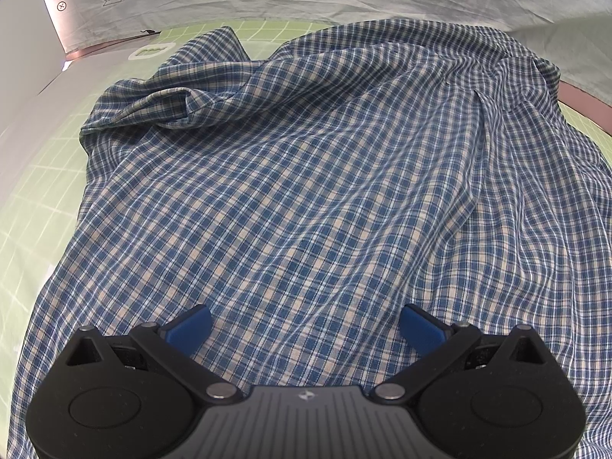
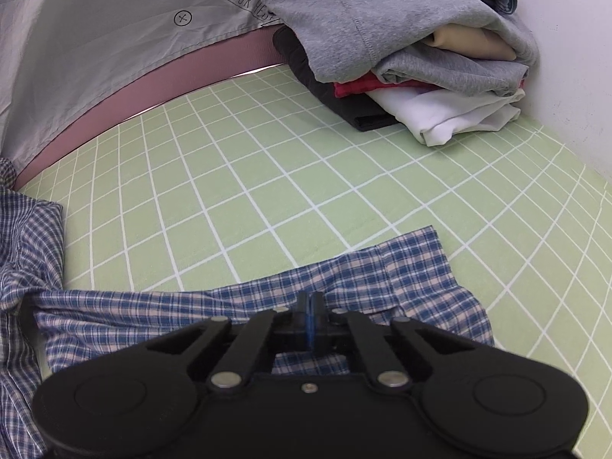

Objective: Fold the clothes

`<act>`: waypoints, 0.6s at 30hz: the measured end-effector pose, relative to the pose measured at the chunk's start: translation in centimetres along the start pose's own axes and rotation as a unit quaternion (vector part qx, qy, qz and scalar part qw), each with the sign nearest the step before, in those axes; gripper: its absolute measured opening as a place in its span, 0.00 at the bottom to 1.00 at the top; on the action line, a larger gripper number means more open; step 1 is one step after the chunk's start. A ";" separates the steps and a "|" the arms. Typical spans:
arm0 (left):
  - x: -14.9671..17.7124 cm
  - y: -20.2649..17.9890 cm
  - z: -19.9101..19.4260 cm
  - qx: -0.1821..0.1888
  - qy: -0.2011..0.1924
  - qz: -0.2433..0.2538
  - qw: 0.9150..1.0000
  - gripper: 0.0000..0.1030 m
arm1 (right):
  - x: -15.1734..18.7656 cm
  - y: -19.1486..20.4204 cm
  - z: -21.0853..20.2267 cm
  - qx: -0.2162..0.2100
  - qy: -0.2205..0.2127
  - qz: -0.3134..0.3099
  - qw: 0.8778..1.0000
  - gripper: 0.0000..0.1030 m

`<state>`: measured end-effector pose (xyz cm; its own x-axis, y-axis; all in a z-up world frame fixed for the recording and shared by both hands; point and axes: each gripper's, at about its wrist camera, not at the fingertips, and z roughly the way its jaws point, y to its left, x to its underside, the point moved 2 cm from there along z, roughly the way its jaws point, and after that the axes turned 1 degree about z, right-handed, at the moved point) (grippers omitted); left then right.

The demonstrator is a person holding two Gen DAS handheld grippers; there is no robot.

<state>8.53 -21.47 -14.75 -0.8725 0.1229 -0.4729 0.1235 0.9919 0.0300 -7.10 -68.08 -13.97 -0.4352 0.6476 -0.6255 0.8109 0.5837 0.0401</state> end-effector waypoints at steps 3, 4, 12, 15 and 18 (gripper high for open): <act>0.0 0.0 0.0 0.000 0.000 0.000 1.000 1.00 | -1.1 -0.4 -1.2 0.006 -0.036 -0.006 0.999 0.00; 0.0 0.0 0.0 0.000 0.001 -0.001 1.000 1.00 | -1.6 -0.5 -1.9 0.003 -0.051 -0.007 0.999 0.00; 0.0 0.0 -0.1 0.000 0.002 0.000 1.000 1.00 | -2.6 -1.9 -1.5 0.000 -0.035 -0.008 0.999 0.34; -0.1 0.1 -0.1 0.000 0.003 0.000 1.000 1.00 | -2.0 -2.4 0.0 0.012 -0.021 0.005 1.000 0.52; -0.1 0.1 0.0 0.000 0.003 0.000 1.000 1.00 | -2.0 -3.0 1.2 0.032 -0.018 0.017 0.999 0.81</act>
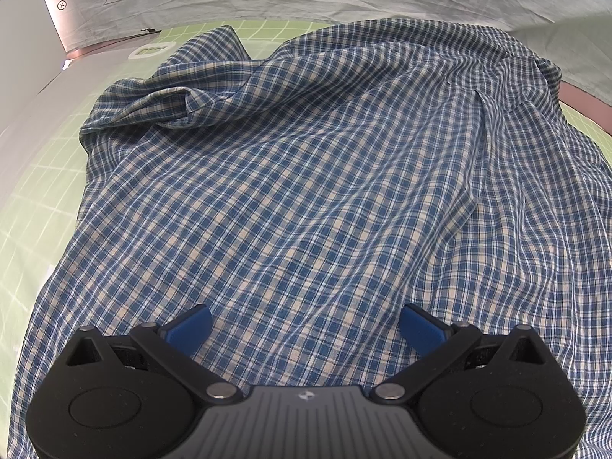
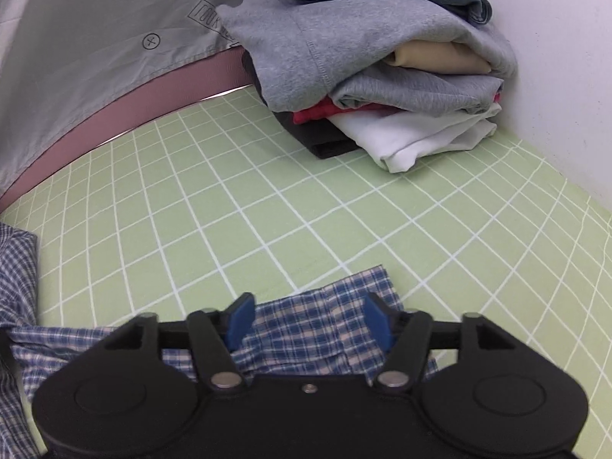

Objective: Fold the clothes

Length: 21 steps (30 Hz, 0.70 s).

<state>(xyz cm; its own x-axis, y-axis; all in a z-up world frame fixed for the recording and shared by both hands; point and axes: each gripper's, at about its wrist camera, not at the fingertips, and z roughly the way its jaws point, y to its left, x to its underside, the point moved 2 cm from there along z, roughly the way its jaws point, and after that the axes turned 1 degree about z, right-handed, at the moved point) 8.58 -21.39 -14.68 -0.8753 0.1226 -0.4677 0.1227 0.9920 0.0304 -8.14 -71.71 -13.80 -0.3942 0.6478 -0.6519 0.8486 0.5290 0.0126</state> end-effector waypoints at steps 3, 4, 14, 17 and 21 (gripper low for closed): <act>0.0 0.0 0.0 0.000 0.000 0.000 1.000 1.00 | -0.5 -1.0 1.2 0.023 0.010 0.028 0.999 0.83; 0.0 0.0 0.0 0.000 0.000 -0.001 1.000 1.00 | -0.8 -1.5 1.7 0.028 0.019 0.042 0.999 0.83; 0.0 0.0 0.0 -0.001 0.001 0.000 1.000 1.00 | -1.0 -2.0 1.9 0.013 0.026 0.049 0.998 0.46; 0.0 0.0 0.0 -0.001 0.001 0.000 1.000 1.00 | -1.2 -1.6 1.5 0.003 0.018 0.034 0.999 0.18; 0.0 0.0 0.0 -0.001 0.001 -0.001 1.000 1.00 | -2.2 -0.7 -0.2 -0.013 -0.018 0.000 1.000 0.13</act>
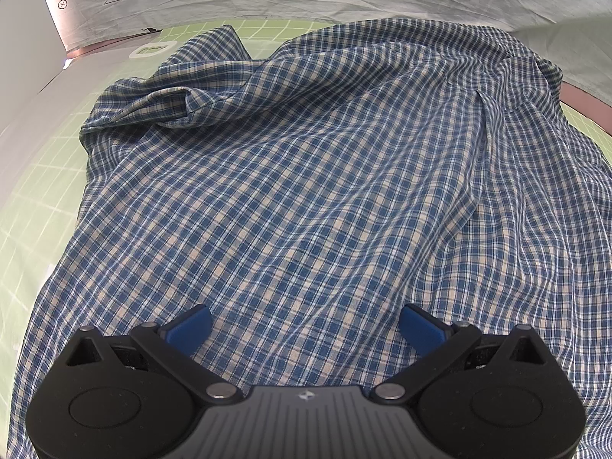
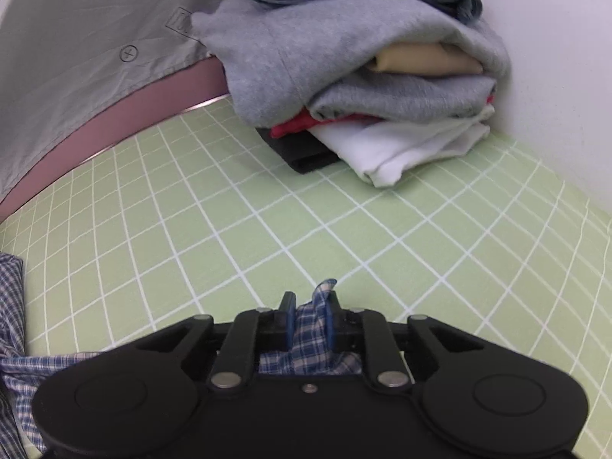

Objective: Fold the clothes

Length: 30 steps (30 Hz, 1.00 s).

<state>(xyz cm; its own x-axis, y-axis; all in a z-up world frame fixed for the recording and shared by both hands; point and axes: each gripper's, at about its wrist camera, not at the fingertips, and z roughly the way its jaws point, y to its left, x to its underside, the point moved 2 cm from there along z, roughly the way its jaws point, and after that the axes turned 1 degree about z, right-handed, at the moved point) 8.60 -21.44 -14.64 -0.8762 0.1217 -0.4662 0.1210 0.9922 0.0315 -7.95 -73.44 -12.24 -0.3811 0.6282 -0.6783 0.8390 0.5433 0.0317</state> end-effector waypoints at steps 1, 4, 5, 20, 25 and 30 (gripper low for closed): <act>0.0 0.0 0.0 0.000 0.000 0.000 1.000 1.00 | -0.7 0.1 -0.7 -0.003 -0.016 -0.001 1.000 0.13; 0.0 0.0 0.0 0.000 0.000 0.000 1.000 1.00 | -3.0 0.2 -3.0 -0.009 -0.068 -0.006 0.998 0.13; 0.0 0.0 0.0 0.000 0.000 0.000 1.000 1.00 | -4.1 0.2 -3.8 -0.013 -0.087 -0.008 0.996 0.13; 0.2 0.5 -0.1 -0.002 -0.002 -0.003 1.000 1.00 | 5.4 -2.2 -9.6 -0.022 -0.058 0.028 0.998 0.13; 0.2 0.3 -0.1 -0.002 0.000 -0.003 1.000 1.00 | 11.3 -3.2 -10.0 -0.037 0.017 0.018 0.999 0.13; 0.2 0.3 -0.2 -0.001 0.001 -0.002 1.000 1.00 | 10.6 -2.9 -11.1 -0.055 -0.002 0.017 0.998 0.41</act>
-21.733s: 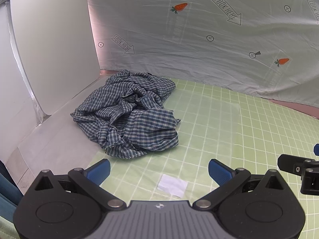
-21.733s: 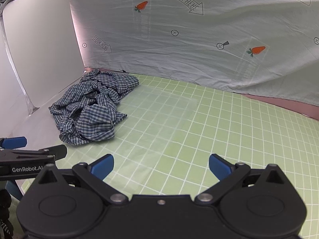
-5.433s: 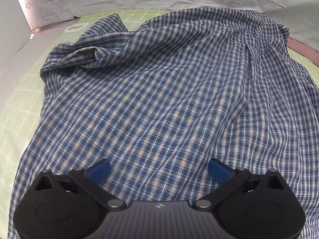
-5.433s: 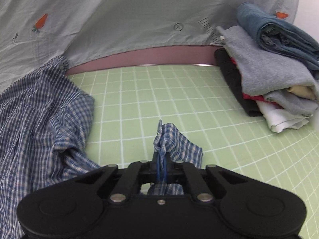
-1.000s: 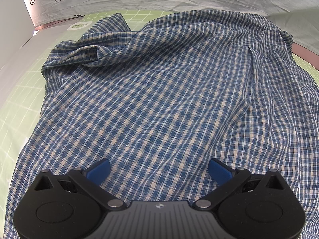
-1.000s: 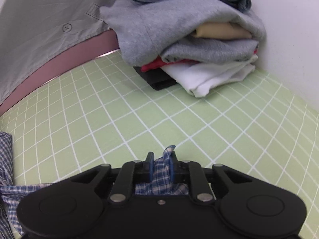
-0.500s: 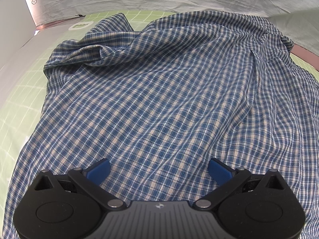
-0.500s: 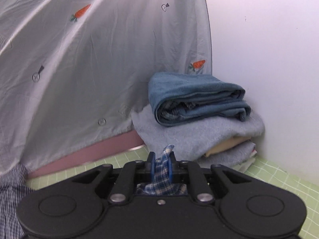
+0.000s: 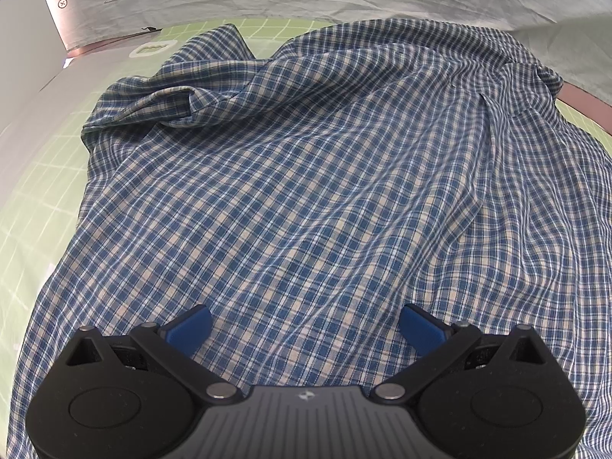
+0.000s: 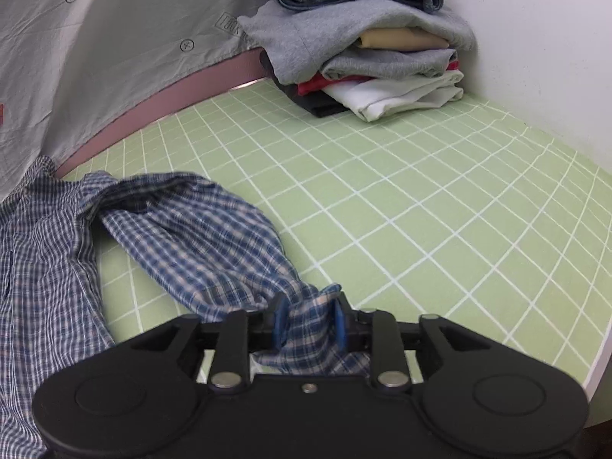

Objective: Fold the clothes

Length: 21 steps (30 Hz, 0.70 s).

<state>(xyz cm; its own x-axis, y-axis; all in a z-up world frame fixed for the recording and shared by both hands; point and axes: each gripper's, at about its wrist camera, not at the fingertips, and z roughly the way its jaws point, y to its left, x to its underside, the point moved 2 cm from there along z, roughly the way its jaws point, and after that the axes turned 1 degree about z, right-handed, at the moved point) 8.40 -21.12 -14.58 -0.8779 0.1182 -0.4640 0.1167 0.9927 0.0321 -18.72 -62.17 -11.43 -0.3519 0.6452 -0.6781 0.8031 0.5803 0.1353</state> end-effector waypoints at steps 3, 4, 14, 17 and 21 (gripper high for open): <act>0.0 0.0 0.0 -0.001 -0.001 -0.002 1.000 1.00 | -2.0 -0.2 0.2 -0.013 -0.021 0.025 0.999 0.45; 0.0 0.0 0.0 -0.001 -0.001 -0.002 1.000 1.00 | -2.6 -0.2 0.5 -0.015 -0.024 0.029 0.999 0.46; 0.1 0.0 0.1 -0.001 -0.002 -0.002 1.000 1.00 | -3.3 1.1 5.6 -0.051 0.059 -0.032 0.996 0.62; 0.0 0.1 0.1 0.000 -0.001 0.000 1.000 1.00 | -3.1 1.2 6.3 -0.052 0.065 -0.048 0.995 0.63; 0.0 0.1 0.2 0.000 0.000 0.001 1.000 1.00 | -3.7 1.6 6.8 -0.063 0.067 -0.094 0.991 0.25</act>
<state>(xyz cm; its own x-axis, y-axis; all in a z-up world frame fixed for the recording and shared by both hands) 8.52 -21.01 -14.74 -0.8772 0.1206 -0.4648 0.1192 0.9923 0.0326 -12.85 -67.04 -13.64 -0.5575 0.5750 -0.5988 0.6538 0.7486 0.1101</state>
